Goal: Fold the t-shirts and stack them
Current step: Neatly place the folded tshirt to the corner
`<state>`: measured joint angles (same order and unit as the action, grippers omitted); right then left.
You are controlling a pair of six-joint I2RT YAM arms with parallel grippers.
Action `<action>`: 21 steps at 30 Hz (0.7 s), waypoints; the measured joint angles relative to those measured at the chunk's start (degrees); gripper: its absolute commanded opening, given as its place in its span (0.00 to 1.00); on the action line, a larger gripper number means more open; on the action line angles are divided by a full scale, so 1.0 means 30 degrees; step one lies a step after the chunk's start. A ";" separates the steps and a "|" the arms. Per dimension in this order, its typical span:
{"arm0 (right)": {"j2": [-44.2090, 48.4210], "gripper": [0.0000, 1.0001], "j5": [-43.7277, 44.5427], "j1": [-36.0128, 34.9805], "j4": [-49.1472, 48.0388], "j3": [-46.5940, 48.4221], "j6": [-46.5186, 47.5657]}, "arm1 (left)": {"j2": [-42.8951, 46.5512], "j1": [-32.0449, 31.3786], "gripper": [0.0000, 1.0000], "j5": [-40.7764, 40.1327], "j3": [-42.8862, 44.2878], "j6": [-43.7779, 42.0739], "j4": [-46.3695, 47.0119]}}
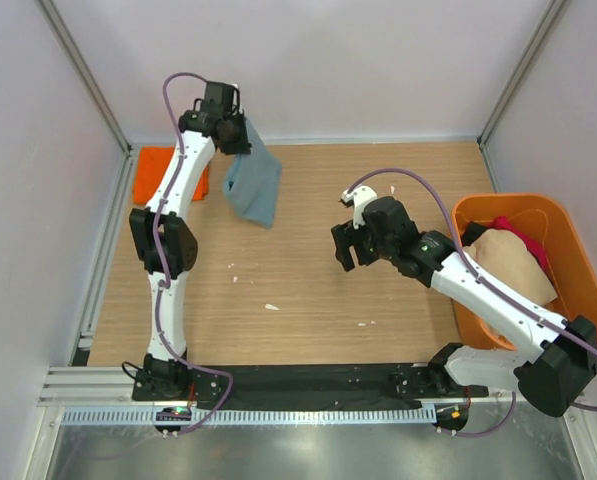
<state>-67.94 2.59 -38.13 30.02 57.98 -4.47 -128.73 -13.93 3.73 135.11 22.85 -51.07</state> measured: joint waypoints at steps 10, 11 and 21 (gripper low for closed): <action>0.0525 0.79 -0.0423 0.0546 0.0007 -0.0801 -0.0437 | -0.0109 0.1705 0.00 -0.2951 0.1100 -0.5719 -0.2237; 0.0525 0.79 -0.0437 0.0554 0.0015 -0.0801 -0.0466 | -0.0109 0.1829 0.00 -0.3279 0.1129 -0.6251 -0.2171; -0.0707 0.79 -0.0678 0.0663 0.0022 -0.0780 -0.0576 | -0.0168 0.2251 0.00 -0.5093 0.1676 -0.9486 -0.0663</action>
<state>-70.06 0.56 -36.14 30.09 55.64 -6.20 -129.23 -7.18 -11.55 140.14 -5.61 -53.06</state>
